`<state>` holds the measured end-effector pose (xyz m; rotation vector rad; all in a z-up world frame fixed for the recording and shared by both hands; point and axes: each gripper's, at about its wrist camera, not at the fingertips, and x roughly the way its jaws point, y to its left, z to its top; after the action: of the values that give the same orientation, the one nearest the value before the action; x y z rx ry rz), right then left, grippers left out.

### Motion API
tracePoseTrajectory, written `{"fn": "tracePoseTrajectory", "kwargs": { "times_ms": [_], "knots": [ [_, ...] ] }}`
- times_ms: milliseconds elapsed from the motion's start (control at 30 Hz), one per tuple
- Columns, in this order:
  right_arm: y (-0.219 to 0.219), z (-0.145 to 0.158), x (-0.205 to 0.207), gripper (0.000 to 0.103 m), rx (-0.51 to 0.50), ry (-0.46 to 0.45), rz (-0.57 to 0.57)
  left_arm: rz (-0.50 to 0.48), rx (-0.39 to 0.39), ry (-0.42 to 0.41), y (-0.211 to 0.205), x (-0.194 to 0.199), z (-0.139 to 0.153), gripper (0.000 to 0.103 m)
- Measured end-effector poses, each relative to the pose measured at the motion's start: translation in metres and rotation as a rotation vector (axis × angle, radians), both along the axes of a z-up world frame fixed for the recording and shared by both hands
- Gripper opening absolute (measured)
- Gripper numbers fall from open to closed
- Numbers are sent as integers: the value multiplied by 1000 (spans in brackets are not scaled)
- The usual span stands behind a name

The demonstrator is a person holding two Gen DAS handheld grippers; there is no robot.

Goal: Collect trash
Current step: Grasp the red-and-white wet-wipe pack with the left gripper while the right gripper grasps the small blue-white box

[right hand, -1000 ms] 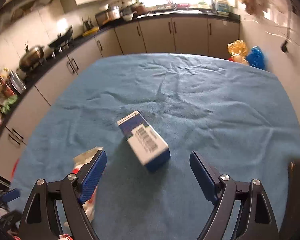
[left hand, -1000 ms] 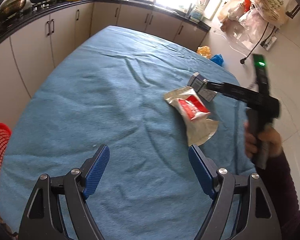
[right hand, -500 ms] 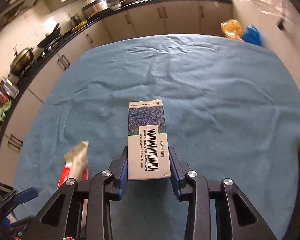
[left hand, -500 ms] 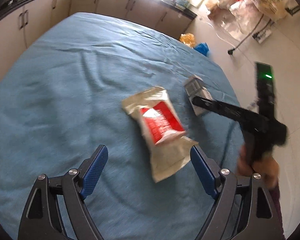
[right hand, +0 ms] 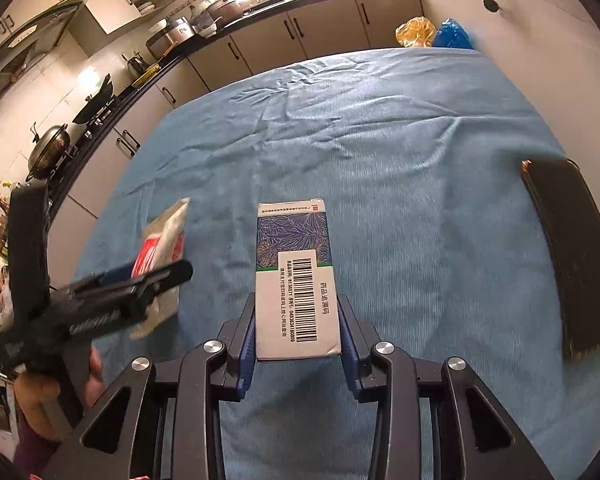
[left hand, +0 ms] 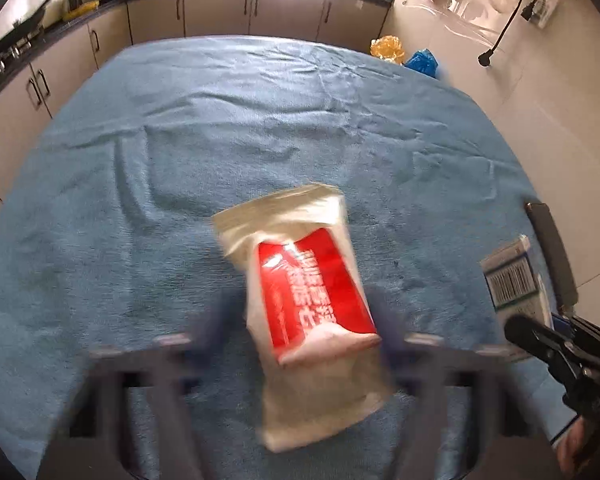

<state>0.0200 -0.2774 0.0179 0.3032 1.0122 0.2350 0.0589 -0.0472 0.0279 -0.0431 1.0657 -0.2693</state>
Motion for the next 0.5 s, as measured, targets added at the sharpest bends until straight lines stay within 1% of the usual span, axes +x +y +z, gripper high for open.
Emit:
{"fn": "tracePoseTrajectory", "kwargs": {
  "times_ms": [67,100,200,267,333,500],
  "knots": [
    [3,0,-7,39,-5,-11,0,6,-57,25,8,-6,1,47],
    [6,0,-11,39,2,-14,2,10,-67,24,10,-9,1,47],
    [12,1,-18,39,11,-29,7,28,-62,-1,20,-24,6,47],
    [17,4,-23,39,-1,-48,10,33,-83,-9,29,-38,12,47],
    [23,6,-29,39,-2,-58,15,40,-80,-29,36,-52,19,47],
    [37,8,-42,39,7,-63,30,58,-38,-97,51,-87,36,47]
  ]
}}
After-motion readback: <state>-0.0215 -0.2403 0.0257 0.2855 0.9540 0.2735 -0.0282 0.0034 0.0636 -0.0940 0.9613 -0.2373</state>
